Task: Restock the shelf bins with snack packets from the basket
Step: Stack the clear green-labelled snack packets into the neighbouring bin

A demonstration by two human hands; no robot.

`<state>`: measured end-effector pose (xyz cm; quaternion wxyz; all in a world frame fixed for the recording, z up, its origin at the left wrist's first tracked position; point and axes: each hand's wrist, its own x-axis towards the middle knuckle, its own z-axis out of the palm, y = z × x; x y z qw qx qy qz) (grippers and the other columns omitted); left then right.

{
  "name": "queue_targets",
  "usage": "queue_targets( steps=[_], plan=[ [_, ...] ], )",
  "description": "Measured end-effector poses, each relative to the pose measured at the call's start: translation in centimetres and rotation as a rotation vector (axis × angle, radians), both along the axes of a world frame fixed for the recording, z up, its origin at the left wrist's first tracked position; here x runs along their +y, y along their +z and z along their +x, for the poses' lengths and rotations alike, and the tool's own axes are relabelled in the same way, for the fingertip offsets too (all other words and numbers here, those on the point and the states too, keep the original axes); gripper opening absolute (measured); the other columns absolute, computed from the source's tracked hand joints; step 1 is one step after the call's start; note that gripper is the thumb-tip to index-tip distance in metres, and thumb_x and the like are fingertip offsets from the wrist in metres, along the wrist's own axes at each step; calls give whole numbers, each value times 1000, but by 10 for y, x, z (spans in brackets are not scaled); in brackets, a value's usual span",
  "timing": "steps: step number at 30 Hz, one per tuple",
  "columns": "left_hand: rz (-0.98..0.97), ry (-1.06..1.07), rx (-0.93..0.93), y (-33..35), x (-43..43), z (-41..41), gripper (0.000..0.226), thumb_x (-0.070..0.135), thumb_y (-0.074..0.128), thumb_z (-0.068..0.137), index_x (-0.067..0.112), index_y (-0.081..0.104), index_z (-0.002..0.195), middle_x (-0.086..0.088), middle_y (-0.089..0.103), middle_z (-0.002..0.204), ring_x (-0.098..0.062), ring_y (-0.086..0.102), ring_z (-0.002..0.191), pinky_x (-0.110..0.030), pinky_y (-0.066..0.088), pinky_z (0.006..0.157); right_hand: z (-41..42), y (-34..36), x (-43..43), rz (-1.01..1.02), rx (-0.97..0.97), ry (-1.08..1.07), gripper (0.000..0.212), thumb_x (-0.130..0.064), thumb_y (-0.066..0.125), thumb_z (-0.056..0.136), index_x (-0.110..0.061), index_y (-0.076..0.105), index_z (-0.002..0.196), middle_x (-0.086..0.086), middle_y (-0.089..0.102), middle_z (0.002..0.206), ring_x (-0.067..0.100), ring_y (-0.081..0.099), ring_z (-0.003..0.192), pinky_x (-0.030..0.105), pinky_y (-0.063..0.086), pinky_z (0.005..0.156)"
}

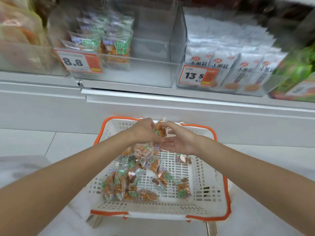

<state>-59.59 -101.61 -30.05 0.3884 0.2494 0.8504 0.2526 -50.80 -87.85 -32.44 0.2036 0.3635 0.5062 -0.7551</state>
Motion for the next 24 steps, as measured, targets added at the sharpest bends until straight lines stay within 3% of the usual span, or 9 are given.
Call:
queue_targets(
  steps=[1,3,6,9,12,14,16,20,24],
  plan=[
    [38,40,41,1,-2,-2,59,30,78,81,12,48,128,-4,51,125,-20,57,101,-29,49,77,3,9,1,-15,9,38,47,-46,67,87,-16,51,120,21,61,112,30,67,91,37,56,89],
    [88,104,-10,4,-8,-7,54,23,77,82,11,51,128,-7,53,122,-18,63,81,-26,52,63,4,17,4,147,38,172,48,-56,64,85,-24,59,120,15,60,117,27,65,98,36,56,88],
    [149,196,-143,9,-20,-19,52,15,80,79,7,57,125,-8,60,116,-21,67,76,-28,60,67,-1,20,7,387,139,259,29,-42,69,87,-18,66,103,4,66,110,22,62,103,38,50,96],
    [337,442,-57,12,-27,-29,53,15,85,73,9,58,118,-4,62,102,-17,67,79,-24,59,66,-10,21,8,248,203,189,15,-17,69,89,-9,58,92,7,70,93,21,69,91,34,53,93],
    [523,722,-196,12,-26,-32,52,29,81,78,7,54,117,-13,67,103,-23,70,87,-34,61,74,-16,19,5,133,298,54,17,-13,68,88,-6,55,96,7,71,85,21,70,87,27,58,83],
    [454,626,-192,12,-22,-29,44,45,65,89,6,54,105,-14,69,104,-21,71,83,-32,61,69,-20,20,0,73,353,-33,17,-12,66,88,-7,56,101,6,69,85,21,68,84,25,57,78],
    [388,484,-68,13,-21,-28,45,49,54,94,4,54,96,-14,72,91,-16,69,64,-28,58,59,-22,23,-2,48,380,-42,14,-11,66,89,-9,58,100,5,67,83,21,68,83,25,57,78],
    [265,247,347,24,-27,-38,40,52,61,89,16,51,74,-5,66,66,-11,62,49,-27,47,53,-21,22,0,150,416,69,28,-17,72,80,-9,60,104,7,70,86,24,71,87,24,58,75],
    [196,4,585,37,-34,-51,45,57,67,81,14,56,88,-4,65,82,-8,55,56,-28,42,54,-20,9,-4,140,388,124,44,-19,76,76,-3,60,114,16,72,102,26,70,94,27,58,82]
  ],
)
